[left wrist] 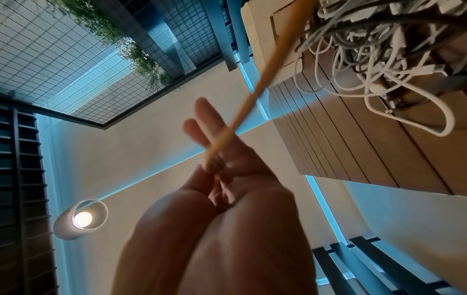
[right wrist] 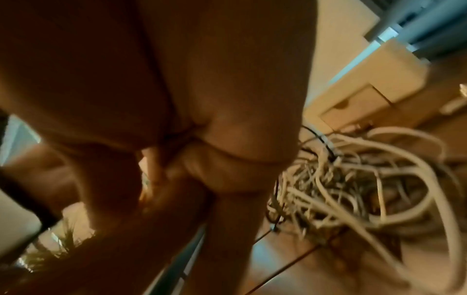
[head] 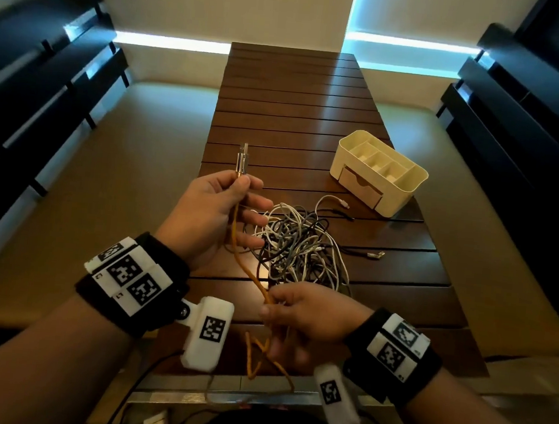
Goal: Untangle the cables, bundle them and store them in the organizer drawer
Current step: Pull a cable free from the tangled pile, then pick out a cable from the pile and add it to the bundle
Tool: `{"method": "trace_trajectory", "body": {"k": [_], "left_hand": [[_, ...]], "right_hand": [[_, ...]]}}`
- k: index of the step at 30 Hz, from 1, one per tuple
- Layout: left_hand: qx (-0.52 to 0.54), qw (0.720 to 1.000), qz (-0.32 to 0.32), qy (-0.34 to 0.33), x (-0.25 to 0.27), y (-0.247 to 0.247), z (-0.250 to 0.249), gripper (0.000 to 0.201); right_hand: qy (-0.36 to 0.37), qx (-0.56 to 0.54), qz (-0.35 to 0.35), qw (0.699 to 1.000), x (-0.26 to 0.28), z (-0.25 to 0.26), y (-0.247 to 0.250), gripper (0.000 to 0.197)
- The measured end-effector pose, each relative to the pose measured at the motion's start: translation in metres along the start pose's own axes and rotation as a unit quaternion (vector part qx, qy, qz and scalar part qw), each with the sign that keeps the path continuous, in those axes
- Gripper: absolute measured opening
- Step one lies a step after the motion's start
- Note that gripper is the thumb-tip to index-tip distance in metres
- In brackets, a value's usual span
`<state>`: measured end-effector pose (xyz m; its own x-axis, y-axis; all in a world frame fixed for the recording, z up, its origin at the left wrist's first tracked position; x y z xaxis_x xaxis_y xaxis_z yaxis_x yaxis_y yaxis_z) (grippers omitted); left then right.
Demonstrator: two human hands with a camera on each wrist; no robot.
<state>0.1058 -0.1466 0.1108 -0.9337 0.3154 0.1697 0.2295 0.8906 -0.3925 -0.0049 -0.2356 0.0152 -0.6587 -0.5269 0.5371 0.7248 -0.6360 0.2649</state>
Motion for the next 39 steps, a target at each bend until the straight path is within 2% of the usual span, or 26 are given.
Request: {"method": "trace_trajectory", "body": {"k": [3, 6, 11, 13, 16, 19, 23, 25, 28, 30, 31, 33, 35, 37, 39], "left_hand": [[-0.001, 1.000, -0.014, -0.003, -0.002, 0.003, -0.002, 0.024], [-0.003, 1.000, -0.020, -0.006, -0.004, 0.004, -0.004, 0.024], [0.005, 1.000, -0.019, -0.004, -0.005, 0.000, -0.002, 0.023], [0.009, 1.000, -0.015, -0.002, -0.004, -0.001, 0.002, 0.024], [0.016, 1.000, -0.003, 0.010, -0.002, -0.004, 0.013, 0.025], [0.019, 1.000, 0.004, 0.025, 0.003, -0.009, 0.024, 0.025], [0.044, 0.998, -0.005, 0.040, 0.010, -0.011, 0.039, 0.027], [0.061, 0.997, -0.011, 0.047, 0.013, -0.009, 0.047, 0.027], [0.079, 0.995, -0.019, 0.055, 0.018, -0.007, 0.054, 0.027], [0.087, 0.995, -0.019, 0.054, 0.019, -0.007, 0.055, 0.026], [0.088, 0.995, -0.018, 0.053, 0.019, -0.007, 0.054, 0.027], [0.086, 0.995, -0.016, 0.050, 0.018, -0.006, 0.051, 0.027], [0.082, 0.995, -0.016, 0.047, 0.017, -0.003, 0.049, 0.028], [0.080, 0.996, -0.018, 0.046, 0.015, 0.002, 0.049, 0.028], [0.081, 0.995, -0.021, 0.046, 0.014, 0.006, 0.048, 0.028]], "right_hand": [[0.031, -0.079, 0.036, 0.996, 0.003, 0.006, -0.007, 0.021], [0.022, -0.050, 0.020, 0.998, -0.001, 0.003, -0.002, 0.020], [0.020, 0.027, -0.127, 0.991, -0.006, -0.010, 0.038, 0.015], [0.025, 0.025, -0.175, 0.984, -0.002, -0.012, 0.051, 0.022], [0.030, -0.006, -0.249, 0.968, 0.007, -0.010, 0.071, 0.019], [0.027, -0.010, -0.337, 0.941, 0.013, -0.017, 0.095, 0.009], [-0.041, 0.018, -0.453, 0.890, 0.011, -0.055, 0.128, 0.004], [-0.073, 0.061, -0.457, 0.884, -0.001, -0.073, 0.132, 0.018], [-0.101, 0.202, -0.384, 0.895, -0.030, -0.084, 0.115, 0.068], [-0.130, 0.274, -0.345, 0.888, -0.041, -0.090, 0.108, 0.077], [-0.138, 0.306, -0.342, 0.878, -0.043, -0.090, 0.109, 0.070], [-0.129, 0.351, -0.348, 0.860, -0.041, -0.083, 0.115, 0.044], [-0.095, 0.343, -0.375, 0.856, -0.032, -0.069, 0.127, 0.019], [-0.059, 0.265, -0.429, 0.861, -0.013, -0.059, 0.147, 0.010], [-0.029, 0.163, -0.518, 0.839, 0.017, -0.054, 0.174, 0.013]]}}
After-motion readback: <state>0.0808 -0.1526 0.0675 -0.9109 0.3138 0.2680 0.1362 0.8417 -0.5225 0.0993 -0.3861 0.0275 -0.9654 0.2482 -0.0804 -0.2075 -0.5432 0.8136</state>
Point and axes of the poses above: each hand's wrist, its own x-axis away from the middle knuckle, its own y-axis out of the back of the hand, z = x × y, the point moved 10 cm from there along -x, towards the middle knuckle, and after that the axes turned 13 degrees about x, right-handed, at the moved point
